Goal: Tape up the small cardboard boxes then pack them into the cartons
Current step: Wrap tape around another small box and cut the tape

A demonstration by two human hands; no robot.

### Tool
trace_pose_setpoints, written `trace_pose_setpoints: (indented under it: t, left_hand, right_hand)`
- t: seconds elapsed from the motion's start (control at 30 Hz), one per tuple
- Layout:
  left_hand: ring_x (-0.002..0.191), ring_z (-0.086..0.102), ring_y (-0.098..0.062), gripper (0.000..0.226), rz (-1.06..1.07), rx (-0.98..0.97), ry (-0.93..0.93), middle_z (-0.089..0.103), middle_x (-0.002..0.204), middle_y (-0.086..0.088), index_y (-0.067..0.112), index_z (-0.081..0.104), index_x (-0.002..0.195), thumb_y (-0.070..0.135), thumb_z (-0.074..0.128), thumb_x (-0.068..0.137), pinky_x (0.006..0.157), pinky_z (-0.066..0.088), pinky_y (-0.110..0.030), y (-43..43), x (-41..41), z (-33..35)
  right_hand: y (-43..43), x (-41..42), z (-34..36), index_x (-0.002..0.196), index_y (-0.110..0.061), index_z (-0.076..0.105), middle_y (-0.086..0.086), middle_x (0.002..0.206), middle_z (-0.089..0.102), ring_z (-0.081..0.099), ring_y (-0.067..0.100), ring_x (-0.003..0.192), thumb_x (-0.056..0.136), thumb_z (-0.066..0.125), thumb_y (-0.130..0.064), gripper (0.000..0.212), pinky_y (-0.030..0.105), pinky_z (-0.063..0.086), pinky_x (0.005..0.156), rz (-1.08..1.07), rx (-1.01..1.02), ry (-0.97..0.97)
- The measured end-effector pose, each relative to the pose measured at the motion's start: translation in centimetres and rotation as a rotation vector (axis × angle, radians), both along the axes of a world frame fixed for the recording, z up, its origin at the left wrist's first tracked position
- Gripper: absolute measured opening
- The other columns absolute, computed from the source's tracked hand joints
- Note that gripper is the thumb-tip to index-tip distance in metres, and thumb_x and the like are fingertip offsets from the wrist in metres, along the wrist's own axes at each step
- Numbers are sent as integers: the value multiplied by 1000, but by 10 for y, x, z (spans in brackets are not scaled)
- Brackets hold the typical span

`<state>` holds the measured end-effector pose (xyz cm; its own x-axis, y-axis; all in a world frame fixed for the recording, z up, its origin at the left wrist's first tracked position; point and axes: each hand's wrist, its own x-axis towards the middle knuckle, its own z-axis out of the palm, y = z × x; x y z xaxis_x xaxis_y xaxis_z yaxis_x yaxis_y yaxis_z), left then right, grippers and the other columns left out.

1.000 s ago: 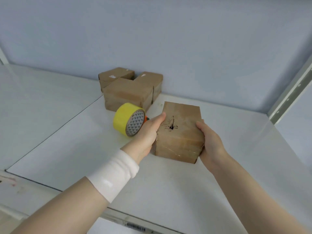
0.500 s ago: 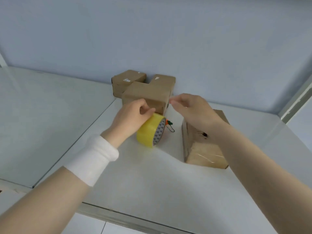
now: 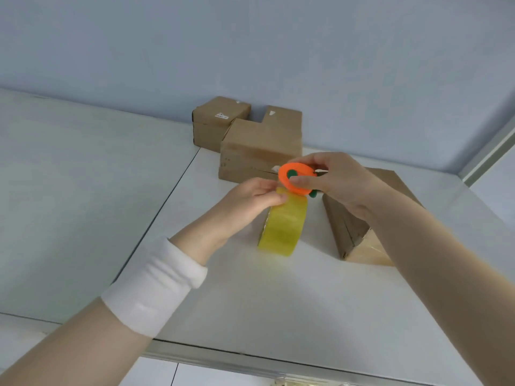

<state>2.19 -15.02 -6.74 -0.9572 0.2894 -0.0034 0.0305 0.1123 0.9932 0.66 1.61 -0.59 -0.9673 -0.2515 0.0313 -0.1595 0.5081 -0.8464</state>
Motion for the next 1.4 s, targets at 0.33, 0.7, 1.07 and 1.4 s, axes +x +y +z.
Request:
trace_pose_setpoints:
  t: [0.33, 0.7, 1.07, 1.4]
  left_hand:
    - [73, 59, -7, 23, 182, -145, 423, 63, 71, 8, 21, 53, 67, 26, 63, 87, 73, 46, -24, 30, -4, 39]
    - [81, 58, -6, 21, 225, -272, 764, 65, 82, 8, 9, 59, 81, 28, 61, 88, 77, 47, -32, 92, 2, 99]
    - [90, 62, -14, 19, 279, -301, 881, 69, 94, 1, 15, 50, 79, 28, 56, 91, 80, 48, -37, 133, 1, 101]
    - [95, 67, -11, 16, 232, 80, 473, 71, 89, 6, 20, 56, 77, 18, 55, 93, 94, 49, -36, 121, -31, 80]
  right_hand:
    - [18, 23, 22, 95, -18, 66, -1, 88, 68, 58, 13, 70, 84, 68, -14, 12, 22, 52, 62, -164, -154, 193]
    - [53, 35, 65, 85, -22, 62, -8, 79, 61, 57, 4, 66, 87, 64, -19, 4, 7, 47, 51, -528, -473, 194]
    - [111, 8, 65, 97, -4, 57, 7, 69, 53, 47, 16, 54, 87, 66, -19, 19, 25, 49, 53, -817, -994, -64]
    - [185, 9, -75, 101, -13, 71, 3, 74, 63, 57, 20, 65, 81, 67, -23, 23, 26, 50, 60, -718, -29, -190]
